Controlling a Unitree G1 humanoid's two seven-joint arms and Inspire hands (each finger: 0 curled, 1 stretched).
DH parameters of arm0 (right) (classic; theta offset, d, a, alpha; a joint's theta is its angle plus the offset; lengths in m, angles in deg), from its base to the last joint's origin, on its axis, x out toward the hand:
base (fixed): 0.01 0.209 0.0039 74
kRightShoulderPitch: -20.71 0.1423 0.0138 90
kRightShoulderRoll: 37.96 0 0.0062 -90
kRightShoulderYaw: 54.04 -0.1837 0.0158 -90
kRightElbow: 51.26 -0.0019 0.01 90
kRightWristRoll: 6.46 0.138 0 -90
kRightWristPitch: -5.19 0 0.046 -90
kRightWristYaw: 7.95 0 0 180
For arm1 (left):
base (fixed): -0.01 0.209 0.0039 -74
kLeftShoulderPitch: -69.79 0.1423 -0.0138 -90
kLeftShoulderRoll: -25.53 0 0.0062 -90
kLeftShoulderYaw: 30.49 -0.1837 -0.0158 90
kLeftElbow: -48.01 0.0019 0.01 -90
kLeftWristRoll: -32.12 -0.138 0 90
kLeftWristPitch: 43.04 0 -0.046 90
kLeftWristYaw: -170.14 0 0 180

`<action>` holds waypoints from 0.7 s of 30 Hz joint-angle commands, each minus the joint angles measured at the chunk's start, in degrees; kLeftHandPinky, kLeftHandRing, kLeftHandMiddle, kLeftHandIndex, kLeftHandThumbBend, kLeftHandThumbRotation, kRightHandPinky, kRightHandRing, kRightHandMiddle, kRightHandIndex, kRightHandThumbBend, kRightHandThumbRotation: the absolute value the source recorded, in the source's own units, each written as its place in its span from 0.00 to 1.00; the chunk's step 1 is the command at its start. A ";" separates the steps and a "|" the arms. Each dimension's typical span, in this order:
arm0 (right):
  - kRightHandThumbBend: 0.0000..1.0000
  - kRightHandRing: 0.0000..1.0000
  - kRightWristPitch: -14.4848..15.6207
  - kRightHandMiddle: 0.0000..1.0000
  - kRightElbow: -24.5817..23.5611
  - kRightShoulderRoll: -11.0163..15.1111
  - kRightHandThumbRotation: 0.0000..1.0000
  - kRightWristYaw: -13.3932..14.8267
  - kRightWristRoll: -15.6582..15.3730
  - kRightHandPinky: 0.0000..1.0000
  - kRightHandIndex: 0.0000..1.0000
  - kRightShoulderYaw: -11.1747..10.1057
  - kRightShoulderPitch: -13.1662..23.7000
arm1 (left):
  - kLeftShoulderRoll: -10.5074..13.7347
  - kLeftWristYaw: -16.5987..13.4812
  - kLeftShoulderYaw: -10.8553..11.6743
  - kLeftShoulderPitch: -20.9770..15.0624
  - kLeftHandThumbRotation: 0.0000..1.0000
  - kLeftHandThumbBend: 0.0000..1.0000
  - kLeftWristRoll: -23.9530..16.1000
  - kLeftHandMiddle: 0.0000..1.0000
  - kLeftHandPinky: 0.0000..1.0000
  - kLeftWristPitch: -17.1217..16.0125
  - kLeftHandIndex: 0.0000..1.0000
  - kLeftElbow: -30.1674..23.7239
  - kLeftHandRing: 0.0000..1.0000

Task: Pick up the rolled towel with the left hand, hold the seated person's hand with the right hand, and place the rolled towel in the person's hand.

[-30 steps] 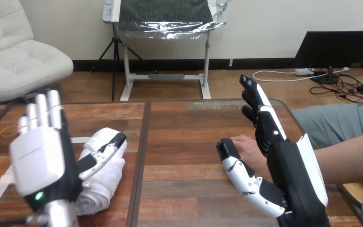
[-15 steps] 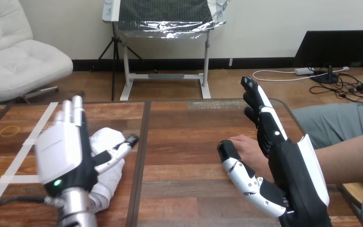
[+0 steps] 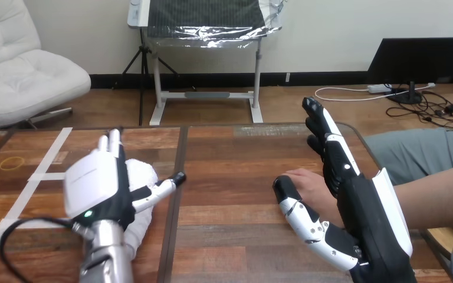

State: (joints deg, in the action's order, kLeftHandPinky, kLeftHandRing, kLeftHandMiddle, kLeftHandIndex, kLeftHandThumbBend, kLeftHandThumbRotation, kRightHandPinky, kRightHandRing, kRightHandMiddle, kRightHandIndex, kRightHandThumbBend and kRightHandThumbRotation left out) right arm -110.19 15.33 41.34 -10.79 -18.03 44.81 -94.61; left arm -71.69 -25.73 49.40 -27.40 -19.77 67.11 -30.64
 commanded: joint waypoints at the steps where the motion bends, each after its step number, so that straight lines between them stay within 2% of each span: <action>1: 0.33 1.00 0.16 1.00 -2.69 0.33 0.32 -0.29 0.83 0.98 0.98 -0.42 1.84 | 1.08 1.44 -1.35 -5.88 0.76 0.97 -0.31 0.97 0.82 1.92 0.97 1.92 0.91; 11: 0.32 1.00 0.36 1.00 -2.91 0.50 0.26 -0.77 0.67 0.98 0.98 -0.62 1.76 | 2.32 2.43 -3.20 -8.03 0.76 0.99 -1.19 0.97 0.85 4.66 0.98 5.42 0.92; 21: 0.33 1.00 0.70 1.00 -3.15 0.65 0.25 -1.27 0.88 0.98 0.98 -1.01 1.72 | 4.34 3.76 -5.60 -9.19 0.78 0.99 -2.88 0.99 0.95 8.10 0.99 7.97 0.97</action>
State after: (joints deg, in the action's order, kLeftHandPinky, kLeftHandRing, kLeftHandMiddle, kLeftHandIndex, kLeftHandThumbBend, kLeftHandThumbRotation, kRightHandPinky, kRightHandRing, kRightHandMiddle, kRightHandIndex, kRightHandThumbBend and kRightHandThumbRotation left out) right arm -109.69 14.84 41.44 -11.81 -17.98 44.44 -94.68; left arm -69.90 -22.44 45.08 -32.13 -20.93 73.95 -24.32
